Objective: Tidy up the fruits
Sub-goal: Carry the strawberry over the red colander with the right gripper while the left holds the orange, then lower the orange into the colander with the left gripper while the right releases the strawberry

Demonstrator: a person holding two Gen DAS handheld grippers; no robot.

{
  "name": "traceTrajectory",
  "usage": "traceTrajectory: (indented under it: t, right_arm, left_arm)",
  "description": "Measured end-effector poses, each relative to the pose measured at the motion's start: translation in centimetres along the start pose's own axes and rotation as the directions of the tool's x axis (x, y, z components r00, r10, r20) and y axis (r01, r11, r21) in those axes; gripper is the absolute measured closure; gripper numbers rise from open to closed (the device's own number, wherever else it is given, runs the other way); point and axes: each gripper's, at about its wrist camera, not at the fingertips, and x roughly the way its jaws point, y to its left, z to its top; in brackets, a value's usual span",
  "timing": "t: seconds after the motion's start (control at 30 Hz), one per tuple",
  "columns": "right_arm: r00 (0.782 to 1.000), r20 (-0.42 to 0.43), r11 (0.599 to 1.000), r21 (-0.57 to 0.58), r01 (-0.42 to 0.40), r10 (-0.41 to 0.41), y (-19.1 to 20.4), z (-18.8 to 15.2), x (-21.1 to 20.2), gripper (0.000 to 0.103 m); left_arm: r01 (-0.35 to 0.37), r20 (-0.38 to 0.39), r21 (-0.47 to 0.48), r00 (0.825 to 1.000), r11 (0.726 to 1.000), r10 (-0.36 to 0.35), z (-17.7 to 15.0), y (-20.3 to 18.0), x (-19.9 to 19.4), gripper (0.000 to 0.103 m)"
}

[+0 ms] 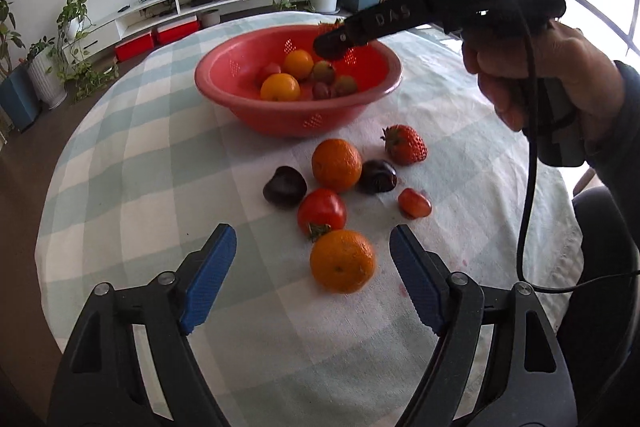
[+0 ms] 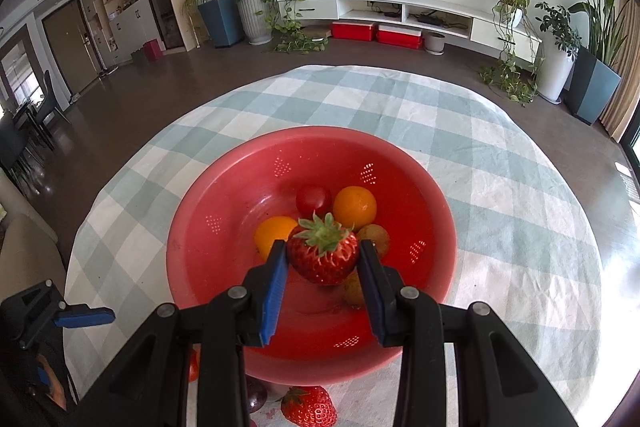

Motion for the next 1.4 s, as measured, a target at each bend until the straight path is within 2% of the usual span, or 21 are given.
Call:
traceTrajectory:
  t: [0.03, 0.1, 0.17, 0.4, 0.7, 0.83, 1.0, 1.07, 1.17, 1.4]
  right_arm:
    - [1.0, 0.001, 1.0, 0.001, 0.002, -0.002, 0.0, 0.0, -0.1, 0.064]
    - [1.0, 0.0, 1.0, 0.009, 0.007, -0.007, -0.3, 0.0, -0.1, 0.064]
    - [1.0, 0.001, 1.0, 0.015, 0.008, -0.008, -0.5, 0.0, -0.1, 0.064]
    - [1.0, 0.004, 1.0, 0.019, 0.006, -0.007, -0.8, 0.0, -0.2, 0.064]
    - [1.0, 0.019, 1.0, 0.031, 0.002, -0.003, -1.4, -0.1, -0.4, 0.064]
    - [1.0, 0.019, 0.999, 0.034, 0.004, -0.005, -1.7, -0.1, -0.3, 0.064]
    - [1.0, 0.015, 0.999, 0.033, 0.009, -0.01, -1.8, 0.1, -0.3, 0.064]
    - [1.0, 0.012, 0.999, 0.031, 0.012, -0.012, -1.9, 0.1, -0.2, 0.064]
    - [1.0, 0.003, 0.999, 0.024, 0.024, -0.024, -2.0, 0.1, 0.2, 0.064]
    - [0.999, -0.016, 0.999, 0.017, 0.035, -0.034, -2.4, 0.0, 1.2, 0.064]
  left_arm:
    - [-0.004, -0.004, 0.002, 1.0, 1.0, 0.004, -0.2, -0.2, 0.3, 0.026]
    - [-0.01, -0.022, -0.001, 1.0, 1.0, 0.01, -0.5, -0.3, 1.2, 0.044]
    - [0.014, -0.023, -0.017, 1.0, 1.0, -0.014, -0.6, -0.3, 1.7, 0.047]
    - [0.046, -0.032, 0.01, 0.998, 0.999, -0.046, -1.3, -2.1, 2.3, 0.067]
    - [0.059, 0.042, -0.026, 0.997, 0.998, -0.057, 0.3, -0.4, -0.4, 0.068]
    - [0.038, 0.104, -0.016, 0.994, 0.999, -0.036, 3.5, 1.2, -2.1, 0.068]
    - [0.012, 0.166, 0.03, 0.986, 0.999, -0.016, 9.0, 2.6, -2.2, 0.068]
    - [0.021, 0.161, 0.042, 0.987, 0.999, -0.028, 11.2, 3.0, -1.2, 0.068]
    - [-0.012, 0.139, 0.073, 0.99, 0.997, 0.001, 13.4, 3.1, 1.1, 0.068]
    - [-0.026, 0.077, 0.057, 0.997, 0.998, 0.022, 14.0, 4.0, 5.8, 0.068]
